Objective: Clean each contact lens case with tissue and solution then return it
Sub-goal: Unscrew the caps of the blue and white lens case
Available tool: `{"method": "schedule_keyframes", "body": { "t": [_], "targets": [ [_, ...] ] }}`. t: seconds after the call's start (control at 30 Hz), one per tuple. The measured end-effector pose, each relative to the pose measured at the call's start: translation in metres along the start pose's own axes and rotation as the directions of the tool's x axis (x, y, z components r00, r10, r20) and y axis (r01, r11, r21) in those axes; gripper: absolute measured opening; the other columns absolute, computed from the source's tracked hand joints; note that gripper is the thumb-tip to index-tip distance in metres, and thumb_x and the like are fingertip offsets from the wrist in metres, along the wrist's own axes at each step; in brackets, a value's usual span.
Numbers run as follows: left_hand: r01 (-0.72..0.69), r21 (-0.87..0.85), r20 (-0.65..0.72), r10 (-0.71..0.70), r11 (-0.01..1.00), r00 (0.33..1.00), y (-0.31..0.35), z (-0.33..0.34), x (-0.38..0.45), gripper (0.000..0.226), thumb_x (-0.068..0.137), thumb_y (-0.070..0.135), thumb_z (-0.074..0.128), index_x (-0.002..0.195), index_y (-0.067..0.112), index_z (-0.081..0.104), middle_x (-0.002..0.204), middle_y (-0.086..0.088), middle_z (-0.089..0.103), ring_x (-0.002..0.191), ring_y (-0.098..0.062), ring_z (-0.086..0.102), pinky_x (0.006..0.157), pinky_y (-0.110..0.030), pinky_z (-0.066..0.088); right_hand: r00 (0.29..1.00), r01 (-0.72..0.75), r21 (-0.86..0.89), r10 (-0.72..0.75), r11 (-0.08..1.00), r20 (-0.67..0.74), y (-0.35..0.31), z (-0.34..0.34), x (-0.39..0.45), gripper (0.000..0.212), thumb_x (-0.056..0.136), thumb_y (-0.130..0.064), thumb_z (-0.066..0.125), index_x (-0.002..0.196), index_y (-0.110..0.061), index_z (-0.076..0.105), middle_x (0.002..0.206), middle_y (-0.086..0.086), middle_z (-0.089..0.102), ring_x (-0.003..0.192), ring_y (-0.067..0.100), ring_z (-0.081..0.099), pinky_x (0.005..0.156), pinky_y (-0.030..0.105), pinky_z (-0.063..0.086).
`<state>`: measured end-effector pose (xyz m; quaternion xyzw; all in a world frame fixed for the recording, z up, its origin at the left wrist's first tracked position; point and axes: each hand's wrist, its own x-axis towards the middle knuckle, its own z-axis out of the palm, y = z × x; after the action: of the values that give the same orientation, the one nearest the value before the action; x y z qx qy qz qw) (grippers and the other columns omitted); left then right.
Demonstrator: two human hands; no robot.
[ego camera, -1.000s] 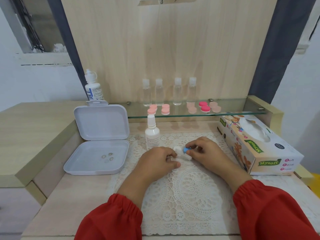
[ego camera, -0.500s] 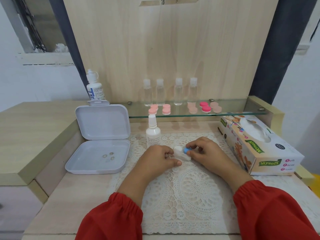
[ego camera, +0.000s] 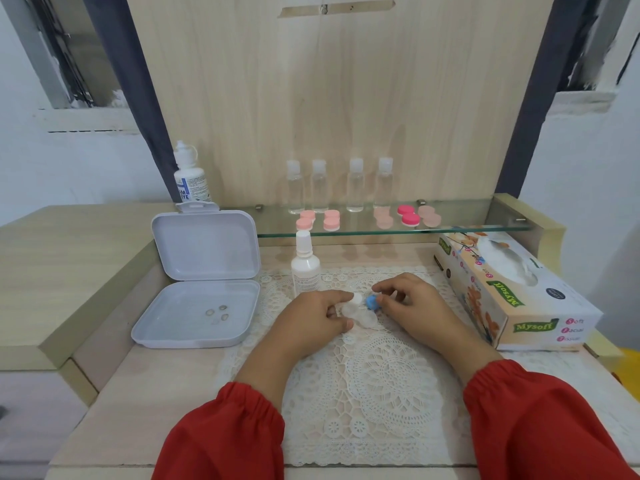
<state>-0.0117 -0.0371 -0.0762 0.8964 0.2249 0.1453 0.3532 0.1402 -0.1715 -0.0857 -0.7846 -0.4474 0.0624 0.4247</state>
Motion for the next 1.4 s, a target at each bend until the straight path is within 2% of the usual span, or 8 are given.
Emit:
{"method": "schedule_keyframes", "body": {
  "t": [0.27,0.5,0.63,0.8,0.93,1.03,1.2,1.4],
  "targets": [
    [0.003,-0.012,0.004,-0.003,1.000,1.000,0.003,-0.001,-0.003,0.024,0.083,0.022,0.070,0.105,0.029,0.064,0.071,0.011,0.053,0.066,-0.005,0.052,0.072,-0.029,0.048,0.998,-0.025,0.089,0.030,0.996,-0.055,-0.005,-0.002,-0.004,0.021,0.092,-0.014,0.056,0.081,-0.028,0.067,0.093,-0.010,0.061,0.087,0.008,0.055,0.076,0.018,0.042],
    [0.018,-0.072,-0.023,-0.020,0.997,1.000,0.008,-0.006,-0.010,0.020,0.077,0.021,0.076,0.090,0.025,0.062,0.088,0.006,0.058,0.071,-0.004,0.051,0.066,-0.017,0.043,1.000,-0.011,-0.092,0.010,0.996,-0.014,-0.006,-0.002,-0.004,0.020,0.097,-0.015,0.042,0.084,-0.009,0.055,0.084,0.002,0.054,0.079,0.008,0.047,0.067,0.017,0.036],
    [0.020,-0.107,-0.035,-0.024,0.994,0.999,0.011,-0.012,-0.018,0.019,0.078,0.022,0.075,0.093,0.022,0.063,0.088,0.006,0.059,0.069,-0.003,0.052,0.064,-0.017,0.044,1.000,0.012,-0.136,-0.013,0.991,-0.009,-0.007,-0.002,-0.005,0.026,0.098,-0.012,0.041,0.073,-0.009,0.048,0.074,0.002,0.049,0.071,0.011,0.043,0.065,0.028,0.031],
    [0.040,-0.156,-0.106,-0.057,0.987,0.993,0.012,-0.030,-0.033,0.020,0.078,0.024,0.076,0.094,0.023,0.063,0.084,0.007,0.056,0.073,-0.008,0.054,0.070,-0.024,0.049,0.997,0.080,-0.245,-0.083,0.966,0.001,-0.009,0.000,-0.008,0.043,0.102,-0.029,0.044,0.060,-0.018,0.040,0.064,-0.002,0.044,0.063,0.009,0.042,0.060,0.029,0.024],
    [0.039,-0.172,-0.192,-0.072,0.984,0.979,0.004,-0.061,-0.043,0.018,0.078,0.019,0.076,0.086,0.026,0.061,0.077,0.004,0.054,0.068,-0.010,0.053,0.070,-0.030,0.051,0.999,0.033,-0.303,-0.042,0.952,-0.023,-0.018,-0.001,-0.008,0.049,0.099,-0.042,0.043,0.060,-0.013,0.044,0.064,0.005,0.048,0.063,0.020,0.047,0.060,0.035,0.033],
    [0.045,-0.128,-0.288,-0.080,0.991,0.954,-0.007,-0.089,-0.048,0.018,0.078,0.015,0.076,0.085,0.022,0.061,0.072,0.005,0.051,0.064,-0.008,0.050,0.061,-0.018,0.043,0.999,0.034,-0.287,-0.043,0.957,-0.025,-0.033,0.003,-0.011,0.050,0.100,-0.043,0.042,0.061,-0.013,0.050,0.065,0.003,0.052,0.063,0.019,0.049,0.060,0.034,0.036],
    [0.115,0.109,-0.360,-0.068,0.987,0.930,-0.027,-0.128,-0.061,0.019,0.080,0.017,0.072,0.092,0.022,0.058,0.079,0.005,0.056,0.070,-0.012,0.054,0.060,-0.021,0.042,0.992,0.092,-0.317,-0.113,0.944,-0.048,-0.044,0.021,-0.014,0.053,0.099,-0.045,0.039,0.067,-0.007,0.059,0.067,0.005,0.060,0.066,0.020,0.055,0.063,0.035,0.044],
    [0.132,0.382,-0.302,-0.012,0.915,0.953,-0.041,-0.141,-0.067,0.022,0.085,0.017,0.069,0.102,0.019,0.055,0.087,0.000,0.059,0.075,-0.016,0.053,0.062,-0.025,0.037,0.946,0.092,-0.339,-0.189,0.936,-0.264,-0.030,0.028,-0.016,0.046,0.099,-0.034,0.046,0.059,-0.012,0.053,0.057,-0.002,0.048,0.061,0.016,0.044,0.060,0.030,0.029]
  ]
}}
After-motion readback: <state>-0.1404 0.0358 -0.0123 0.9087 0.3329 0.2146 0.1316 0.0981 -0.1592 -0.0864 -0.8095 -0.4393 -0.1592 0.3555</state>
